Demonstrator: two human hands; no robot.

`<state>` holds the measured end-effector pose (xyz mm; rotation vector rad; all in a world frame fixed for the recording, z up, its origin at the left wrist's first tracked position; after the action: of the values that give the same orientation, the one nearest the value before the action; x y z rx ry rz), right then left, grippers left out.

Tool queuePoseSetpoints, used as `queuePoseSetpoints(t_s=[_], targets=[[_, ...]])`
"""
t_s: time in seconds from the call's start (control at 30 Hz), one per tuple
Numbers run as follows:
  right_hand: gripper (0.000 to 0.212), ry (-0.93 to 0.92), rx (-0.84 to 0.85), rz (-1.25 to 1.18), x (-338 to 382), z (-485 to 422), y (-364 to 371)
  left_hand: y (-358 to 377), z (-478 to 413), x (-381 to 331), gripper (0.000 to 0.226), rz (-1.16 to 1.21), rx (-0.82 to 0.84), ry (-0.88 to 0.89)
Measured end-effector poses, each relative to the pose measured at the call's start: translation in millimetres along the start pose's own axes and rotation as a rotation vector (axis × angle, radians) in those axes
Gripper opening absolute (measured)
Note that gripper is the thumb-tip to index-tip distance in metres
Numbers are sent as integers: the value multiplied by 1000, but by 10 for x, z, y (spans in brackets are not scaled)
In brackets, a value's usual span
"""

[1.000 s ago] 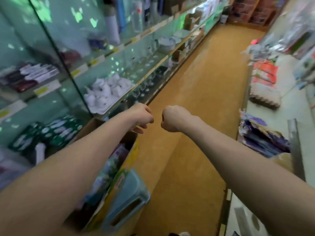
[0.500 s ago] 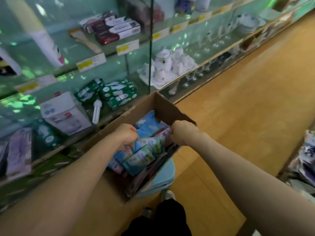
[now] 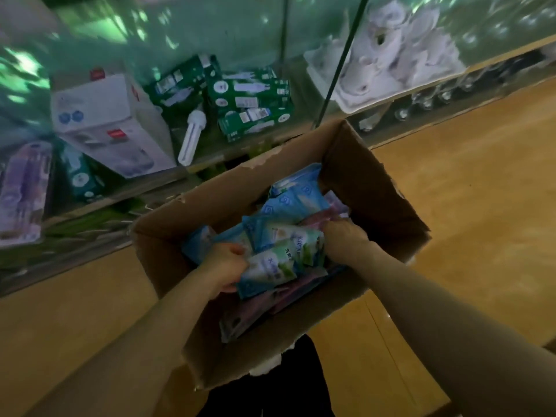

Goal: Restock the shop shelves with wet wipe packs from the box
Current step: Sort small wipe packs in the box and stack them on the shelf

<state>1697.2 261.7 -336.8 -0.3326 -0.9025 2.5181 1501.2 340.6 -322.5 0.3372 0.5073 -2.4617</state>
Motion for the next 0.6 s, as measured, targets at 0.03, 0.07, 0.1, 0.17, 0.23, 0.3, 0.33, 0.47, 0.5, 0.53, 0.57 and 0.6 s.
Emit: queuePoseSetpoints(t_s=[0.03,0.07,0.1,0.17,0.23,0.3,0.33,0.47,0.5,0.53,0.57,0.6], targets=[[54,-4,-9,39,-48,-106,34,50,-54,24,41,3,5,-7],[57,-7,-19,79,-100,-201,60,101,-102,45,42,2,8,-9],[59,-10,-28,117,-153,-291,76,152,-139,62,41,3,14,-4],[63,-20,-20,163,-215,-435,100,253,-196,88,37,23,27,-1],[68,-38,34,140,-229,-533,143,350,-233,100,34,57,40,-2],[76,-35,50,113,-221,-600,189,415,-282,114,33,63,46,4],[79,-37,55,110,-212,-590,171,431,-303,118,32,66,48,4],[56,-189,228,-104,-125,-513,-43,427,-339,82,33,74,63,2],[53,-237,276,-195,-104,-510,-100,422,-333,63,32,81,75,-10],[49,-224,312,-302,-84,-504,-145,417,-314,36,29,103,97,-32],[44,-189,343,-430,-76,-512,-161,414,-285,4,29,143,130,-67],[38,-154,369,-533,-54,-491,-189,410,-255,-29,33,193,178,-117]])
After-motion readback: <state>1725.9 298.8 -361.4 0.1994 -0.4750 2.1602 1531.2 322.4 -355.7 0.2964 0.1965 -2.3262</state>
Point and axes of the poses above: each hand's wrist, its own z-axis away from the middle knuckle, its own y-axis out of the palm, x = y × z, the point moved 1 cm from there along -z, towards the middle knuckle, and after that the axes turned 1 degree about y, right-handed, at the moved point
